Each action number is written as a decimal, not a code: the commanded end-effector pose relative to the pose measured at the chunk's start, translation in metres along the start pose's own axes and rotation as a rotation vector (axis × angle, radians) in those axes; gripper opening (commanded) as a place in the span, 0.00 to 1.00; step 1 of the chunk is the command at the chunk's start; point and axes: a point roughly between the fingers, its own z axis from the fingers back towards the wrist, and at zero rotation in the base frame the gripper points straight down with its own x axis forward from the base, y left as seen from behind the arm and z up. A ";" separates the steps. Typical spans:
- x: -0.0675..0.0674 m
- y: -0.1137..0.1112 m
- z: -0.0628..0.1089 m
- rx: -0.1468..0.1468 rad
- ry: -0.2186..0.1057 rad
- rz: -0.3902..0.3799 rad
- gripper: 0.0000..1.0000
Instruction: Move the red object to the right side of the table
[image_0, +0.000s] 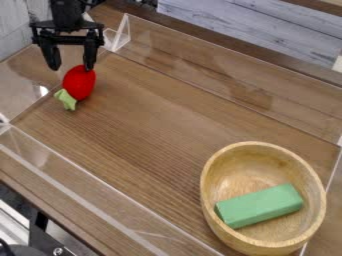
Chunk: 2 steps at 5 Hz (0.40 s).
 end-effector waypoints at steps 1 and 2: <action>0.011 -0.003 0.013 0.006 -0.058 0.037 1.00; 0.013 -0.007 0.009 0.009 -0.054 0.066 1.00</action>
